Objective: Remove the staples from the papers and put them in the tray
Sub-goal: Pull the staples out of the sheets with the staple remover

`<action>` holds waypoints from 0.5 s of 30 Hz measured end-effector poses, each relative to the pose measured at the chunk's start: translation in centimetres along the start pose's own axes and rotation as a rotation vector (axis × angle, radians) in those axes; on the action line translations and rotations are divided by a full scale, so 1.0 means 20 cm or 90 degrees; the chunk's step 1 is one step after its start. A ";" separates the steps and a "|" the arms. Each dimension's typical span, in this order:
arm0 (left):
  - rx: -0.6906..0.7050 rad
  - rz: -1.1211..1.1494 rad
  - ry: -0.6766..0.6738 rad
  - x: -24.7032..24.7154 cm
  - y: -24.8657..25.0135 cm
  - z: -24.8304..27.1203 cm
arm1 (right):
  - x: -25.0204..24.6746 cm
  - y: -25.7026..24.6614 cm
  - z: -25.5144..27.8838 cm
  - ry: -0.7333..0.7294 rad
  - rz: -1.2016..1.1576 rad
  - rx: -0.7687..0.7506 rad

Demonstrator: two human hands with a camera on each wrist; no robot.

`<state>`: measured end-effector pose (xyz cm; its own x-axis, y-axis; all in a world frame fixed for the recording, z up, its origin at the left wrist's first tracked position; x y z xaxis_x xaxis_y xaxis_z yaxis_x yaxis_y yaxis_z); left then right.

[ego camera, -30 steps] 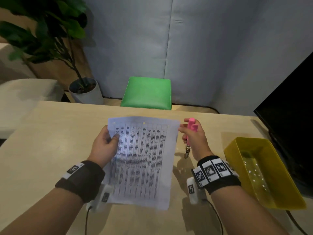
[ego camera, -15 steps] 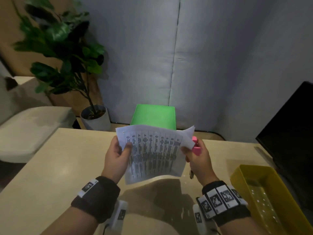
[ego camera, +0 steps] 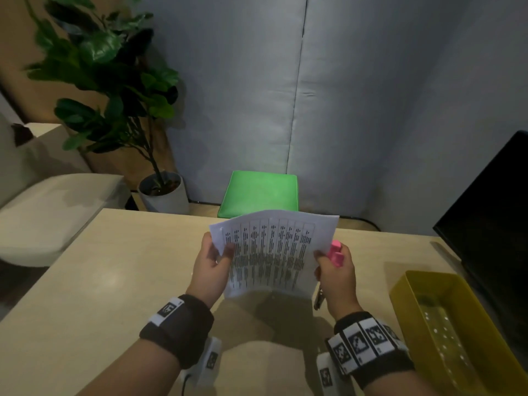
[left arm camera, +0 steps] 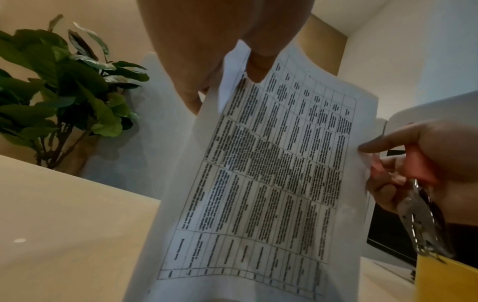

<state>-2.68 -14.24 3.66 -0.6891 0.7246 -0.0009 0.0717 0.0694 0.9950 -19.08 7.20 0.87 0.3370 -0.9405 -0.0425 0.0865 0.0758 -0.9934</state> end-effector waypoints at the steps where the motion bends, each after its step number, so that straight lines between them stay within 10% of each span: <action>1: -0.004 -0.006 -0.012 0.01 0.00 0.00 | 0.00 0.00 0.00 0.002 -0.004 0.000; 15: -0.032 -0.114 0.064 -0.09 -0.03 -0.04 | 0.07 -0.04 -0.03 -0.038 -0.004 0.020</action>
<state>-2.12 -16.14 3.23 -0.7568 0.6310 -0.1708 -0.0924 0.1554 0.9835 -19.24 5.57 1.56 0.3918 -0.9196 -0.0294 0.1178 0.0818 -0.9897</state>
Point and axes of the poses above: each hand's wrist, its own z-axis away from the middle knuckle, its own x-axis out of the palm, y = z × x, the point moved 10 cm from there along -z, towards the middle knuckle, and after that the axes turned 3 degrees about -y, right-handed, at the moved point
